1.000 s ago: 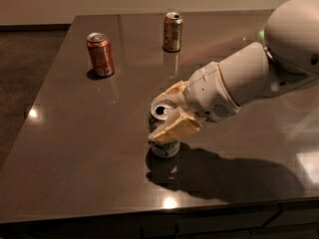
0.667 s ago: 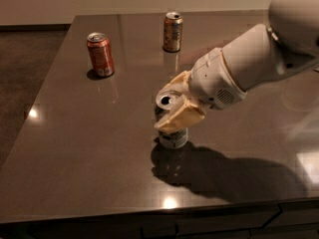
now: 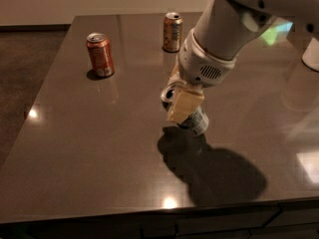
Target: Knock 7up can over
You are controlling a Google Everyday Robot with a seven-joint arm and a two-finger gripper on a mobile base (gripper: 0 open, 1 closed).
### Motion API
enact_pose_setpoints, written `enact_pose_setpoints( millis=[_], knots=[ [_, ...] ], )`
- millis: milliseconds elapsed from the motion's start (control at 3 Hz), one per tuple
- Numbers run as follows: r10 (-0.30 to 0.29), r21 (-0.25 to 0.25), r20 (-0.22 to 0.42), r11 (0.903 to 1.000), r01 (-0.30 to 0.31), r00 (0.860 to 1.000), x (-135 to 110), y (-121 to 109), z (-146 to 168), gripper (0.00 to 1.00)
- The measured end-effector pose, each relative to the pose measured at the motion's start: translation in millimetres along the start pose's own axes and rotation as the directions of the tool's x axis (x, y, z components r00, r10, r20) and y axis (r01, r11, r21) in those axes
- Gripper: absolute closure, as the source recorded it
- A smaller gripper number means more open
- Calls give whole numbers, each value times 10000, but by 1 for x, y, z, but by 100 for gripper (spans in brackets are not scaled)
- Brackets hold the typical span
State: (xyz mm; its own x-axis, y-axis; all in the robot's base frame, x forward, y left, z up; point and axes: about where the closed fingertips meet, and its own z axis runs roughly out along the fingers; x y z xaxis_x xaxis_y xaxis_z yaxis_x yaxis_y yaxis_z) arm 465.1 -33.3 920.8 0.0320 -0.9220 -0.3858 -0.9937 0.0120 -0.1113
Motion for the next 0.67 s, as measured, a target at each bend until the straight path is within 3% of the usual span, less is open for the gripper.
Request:
enact_pose_setpoints(
  millis=[333, 667],
  knots=[
    [-355, -262, -1236, 9991, 325, 9917, 6, -9, 13, 100],
    [-603, -404, -1798, 9977, 539, 9818, 5, -15, 18, 82]
  ],
)
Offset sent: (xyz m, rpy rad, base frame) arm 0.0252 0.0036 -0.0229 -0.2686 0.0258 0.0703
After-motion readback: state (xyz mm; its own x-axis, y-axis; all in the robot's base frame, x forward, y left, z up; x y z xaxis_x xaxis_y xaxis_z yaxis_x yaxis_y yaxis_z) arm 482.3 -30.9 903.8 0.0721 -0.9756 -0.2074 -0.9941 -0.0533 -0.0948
